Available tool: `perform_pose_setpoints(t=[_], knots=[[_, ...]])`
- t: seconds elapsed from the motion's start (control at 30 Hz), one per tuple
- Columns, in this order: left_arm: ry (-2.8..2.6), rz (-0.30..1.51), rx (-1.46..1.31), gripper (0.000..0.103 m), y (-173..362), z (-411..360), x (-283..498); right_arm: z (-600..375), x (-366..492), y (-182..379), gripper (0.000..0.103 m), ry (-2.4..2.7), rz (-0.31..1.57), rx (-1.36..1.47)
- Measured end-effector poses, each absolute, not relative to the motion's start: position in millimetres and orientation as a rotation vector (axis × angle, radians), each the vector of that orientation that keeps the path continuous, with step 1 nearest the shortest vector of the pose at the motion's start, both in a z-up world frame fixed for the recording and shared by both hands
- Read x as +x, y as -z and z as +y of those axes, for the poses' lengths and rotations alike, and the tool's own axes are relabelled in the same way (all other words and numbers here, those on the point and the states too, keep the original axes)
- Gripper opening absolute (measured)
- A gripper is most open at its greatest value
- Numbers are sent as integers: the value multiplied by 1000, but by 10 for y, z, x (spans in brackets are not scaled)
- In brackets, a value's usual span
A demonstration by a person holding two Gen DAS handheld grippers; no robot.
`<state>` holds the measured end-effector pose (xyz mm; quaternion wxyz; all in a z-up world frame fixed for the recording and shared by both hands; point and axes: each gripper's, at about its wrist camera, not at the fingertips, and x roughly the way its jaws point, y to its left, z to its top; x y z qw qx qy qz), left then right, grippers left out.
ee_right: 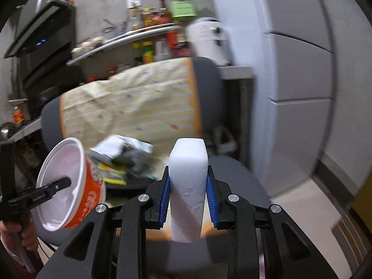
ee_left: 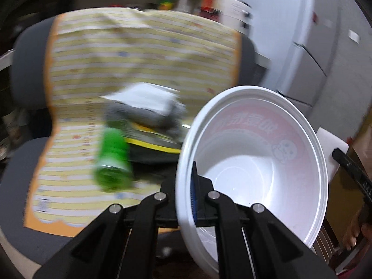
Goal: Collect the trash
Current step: 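Grasp the white sponge block with the right gripper while the left lifts the bowl, then carry both items to the pink bin and open both grippers over it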
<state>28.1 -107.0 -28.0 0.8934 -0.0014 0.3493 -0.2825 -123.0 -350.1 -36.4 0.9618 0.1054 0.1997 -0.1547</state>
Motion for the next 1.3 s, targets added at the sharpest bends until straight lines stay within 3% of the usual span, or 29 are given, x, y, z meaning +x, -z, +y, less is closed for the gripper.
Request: perform_pose_setpoints(t=[0.5,0.57,0.6,0.67,1.3], knots=[[872,777,165,3,727,-2394,-438,-4479,-2432,1576,33,713,559,401],[882,777,186,4,773,-2480,-485,-4584,-2450,1748,49,742,592,423],[886,780,195,4,788,-2537,-487,-4634,-2468,1813,62,753,607,433],[891,783,211,4,827,-2602,-537,-4692,-2514,1895,63,766,617,452],[1184,872,428,4,1208,-3653,-1232,-4853,-3225,1148,63,862,357,514]])
